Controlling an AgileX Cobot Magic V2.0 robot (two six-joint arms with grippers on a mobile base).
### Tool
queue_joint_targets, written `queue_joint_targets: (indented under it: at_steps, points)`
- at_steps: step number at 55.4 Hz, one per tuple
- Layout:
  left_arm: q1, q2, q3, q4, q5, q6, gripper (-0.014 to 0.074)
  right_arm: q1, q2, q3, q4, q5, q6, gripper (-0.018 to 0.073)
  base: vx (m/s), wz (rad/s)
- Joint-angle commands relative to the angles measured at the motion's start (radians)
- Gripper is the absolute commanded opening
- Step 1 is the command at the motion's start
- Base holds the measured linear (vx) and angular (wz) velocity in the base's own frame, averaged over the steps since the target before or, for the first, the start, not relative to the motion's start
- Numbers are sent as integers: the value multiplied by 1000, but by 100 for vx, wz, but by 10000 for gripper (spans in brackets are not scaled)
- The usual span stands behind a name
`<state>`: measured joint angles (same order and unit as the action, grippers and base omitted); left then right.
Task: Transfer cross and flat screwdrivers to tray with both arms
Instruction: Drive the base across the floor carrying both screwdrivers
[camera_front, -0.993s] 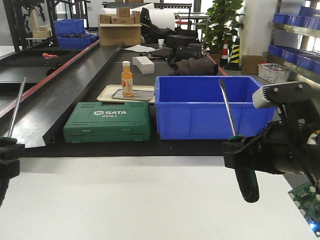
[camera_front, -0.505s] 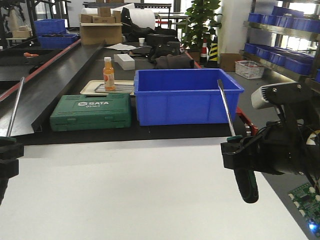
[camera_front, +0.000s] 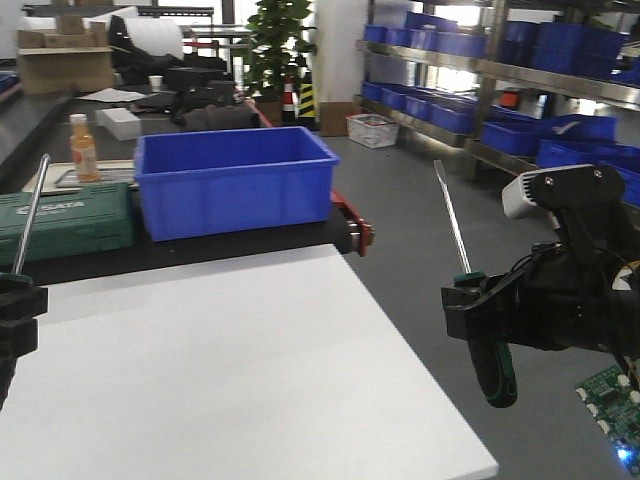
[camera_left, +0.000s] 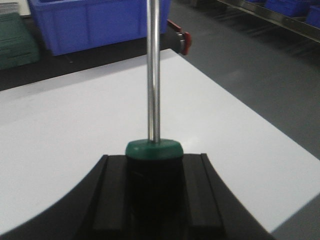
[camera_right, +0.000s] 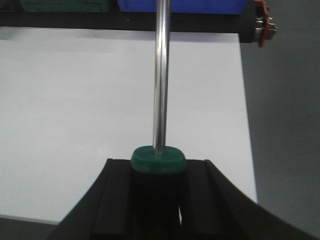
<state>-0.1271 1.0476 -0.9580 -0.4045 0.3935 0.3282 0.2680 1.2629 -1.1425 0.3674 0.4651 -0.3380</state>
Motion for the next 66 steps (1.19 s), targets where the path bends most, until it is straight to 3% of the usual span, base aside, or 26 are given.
queue_joint_targets:
  at_steps: [1, 36, 66]
  points:
    - [-5, -16, -29, -20, -85, -4, -6, -2, -32, -32, 8, -82, -6, -8, -17, -66]
    - [-5, -16, -29, -20, -85, -4, -6, -2, -32, -32, 9, -82, -6, -8, -11, -68]
    - [-5, -16, -29, -20, -85, -4, -6, -2, -32, -32, 9, -82, -6, -8, 8, -54]
